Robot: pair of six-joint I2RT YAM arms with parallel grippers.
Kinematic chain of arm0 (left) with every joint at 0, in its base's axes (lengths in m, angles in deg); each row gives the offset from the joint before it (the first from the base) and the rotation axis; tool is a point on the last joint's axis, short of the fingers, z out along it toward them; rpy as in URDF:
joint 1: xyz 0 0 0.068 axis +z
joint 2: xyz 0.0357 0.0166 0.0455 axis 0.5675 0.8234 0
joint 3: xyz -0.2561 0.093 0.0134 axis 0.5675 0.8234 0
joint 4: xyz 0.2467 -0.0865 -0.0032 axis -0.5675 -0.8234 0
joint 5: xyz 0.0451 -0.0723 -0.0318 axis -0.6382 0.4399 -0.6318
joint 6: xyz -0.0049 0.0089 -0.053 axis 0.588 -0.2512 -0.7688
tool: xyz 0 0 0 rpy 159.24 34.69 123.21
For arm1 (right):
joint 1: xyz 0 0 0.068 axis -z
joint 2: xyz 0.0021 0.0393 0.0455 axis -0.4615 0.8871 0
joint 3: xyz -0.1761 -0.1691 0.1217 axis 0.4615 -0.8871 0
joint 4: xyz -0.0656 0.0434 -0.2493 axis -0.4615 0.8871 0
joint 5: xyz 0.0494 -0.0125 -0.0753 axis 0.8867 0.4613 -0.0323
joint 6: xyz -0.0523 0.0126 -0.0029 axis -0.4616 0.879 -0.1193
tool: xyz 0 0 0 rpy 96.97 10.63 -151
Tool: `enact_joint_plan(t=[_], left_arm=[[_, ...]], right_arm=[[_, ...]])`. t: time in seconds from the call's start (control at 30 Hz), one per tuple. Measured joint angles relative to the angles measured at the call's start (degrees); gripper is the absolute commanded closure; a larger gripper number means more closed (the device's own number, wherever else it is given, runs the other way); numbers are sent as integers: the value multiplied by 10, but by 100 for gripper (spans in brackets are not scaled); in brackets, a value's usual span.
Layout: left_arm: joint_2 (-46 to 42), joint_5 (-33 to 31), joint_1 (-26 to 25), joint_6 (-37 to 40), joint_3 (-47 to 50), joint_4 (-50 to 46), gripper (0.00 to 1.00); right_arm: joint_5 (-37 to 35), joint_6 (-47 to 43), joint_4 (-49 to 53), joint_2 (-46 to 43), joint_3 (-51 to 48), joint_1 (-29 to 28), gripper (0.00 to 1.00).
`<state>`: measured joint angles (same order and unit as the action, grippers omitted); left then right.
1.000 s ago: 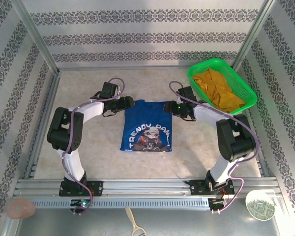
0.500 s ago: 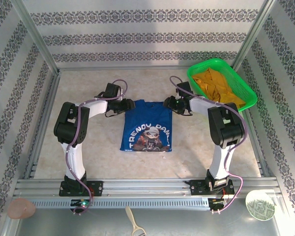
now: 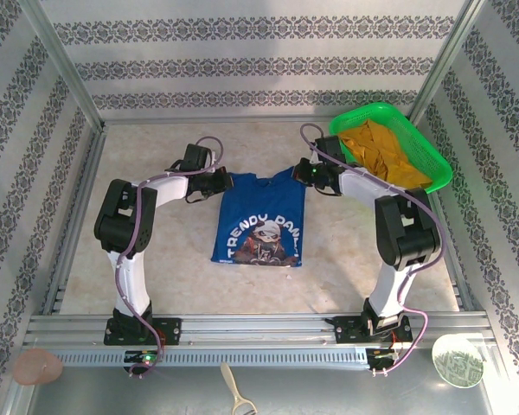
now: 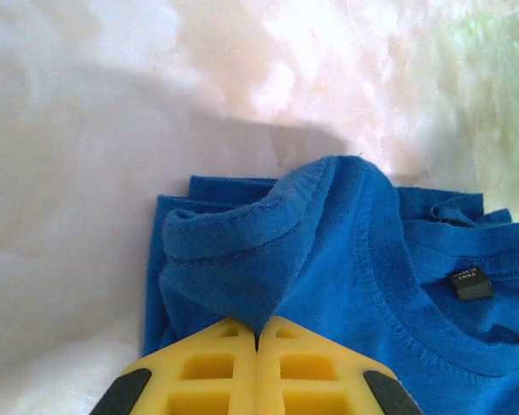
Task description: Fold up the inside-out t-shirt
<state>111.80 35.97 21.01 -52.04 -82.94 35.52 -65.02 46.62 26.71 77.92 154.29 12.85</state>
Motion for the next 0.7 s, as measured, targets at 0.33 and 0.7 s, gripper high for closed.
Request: enact_joint_plan(t=[0.33, 0.7], left_arm=[[37, -7, 7, -33, 4, 74, 46], [-61, 10, 25, -63, 47, 92, 31]], right_arm=[[-36, -8, -36, 76, -3, 17, 43], [-51, 23, -29, -143, -118, -11, 65]])
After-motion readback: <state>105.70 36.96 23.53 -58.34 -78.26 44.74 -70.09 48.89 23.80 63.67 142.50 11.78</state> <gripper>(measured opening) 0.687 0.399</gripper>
